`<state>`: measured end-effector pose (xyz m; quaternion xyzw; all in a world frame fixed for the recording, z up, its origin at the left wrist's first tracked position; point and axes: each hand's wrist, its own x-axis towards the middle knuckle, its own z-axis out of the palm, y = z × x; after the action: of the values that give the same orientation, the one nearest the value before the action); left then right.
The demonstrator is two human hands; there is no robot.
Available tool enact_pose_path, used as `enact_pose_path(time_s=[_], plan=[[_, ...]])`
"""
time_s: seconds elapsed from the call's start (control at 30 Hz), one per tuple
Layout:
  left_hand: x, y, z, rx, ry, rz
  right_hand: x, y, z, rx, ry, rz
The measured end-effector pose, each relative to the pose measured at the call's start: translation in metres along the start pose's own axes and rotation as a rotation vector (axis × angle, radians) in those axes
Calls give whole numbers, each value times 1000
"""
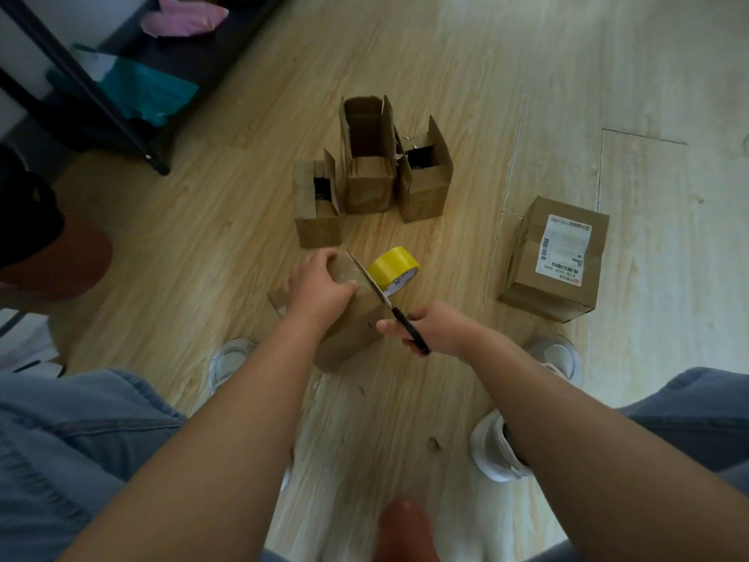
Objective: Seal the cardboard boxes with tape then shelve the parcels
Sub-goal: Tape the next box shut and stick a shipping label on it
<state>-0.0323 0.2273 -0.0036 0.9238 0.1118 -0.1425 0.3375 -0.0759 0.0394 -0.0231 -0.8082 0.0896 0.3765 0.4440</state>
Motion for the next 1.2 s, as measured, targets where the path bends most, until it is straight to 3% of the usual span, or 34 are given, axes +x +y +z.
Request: enact_pose_path(time_s=[0.1,0.27,0.47,0.7,0.93,1.2], plan=[[10,9,-5,-20,-72,-54,-1,1,-2,4,4,-8],[36,34,-8,-58,-203,17,2,2,-3,-13,0,13],[62,47,2,120,-410,-39,8,6,-5,-36,-18,21],[69,34,10,-90,-348,-101,13,7,-9,-14,-49,15],[68,30,10,-150,-344,-85,16,9,-13,15,-78,7],[66,29,6,-187,-348,-53,18,24,-8,-119,-154,190]])
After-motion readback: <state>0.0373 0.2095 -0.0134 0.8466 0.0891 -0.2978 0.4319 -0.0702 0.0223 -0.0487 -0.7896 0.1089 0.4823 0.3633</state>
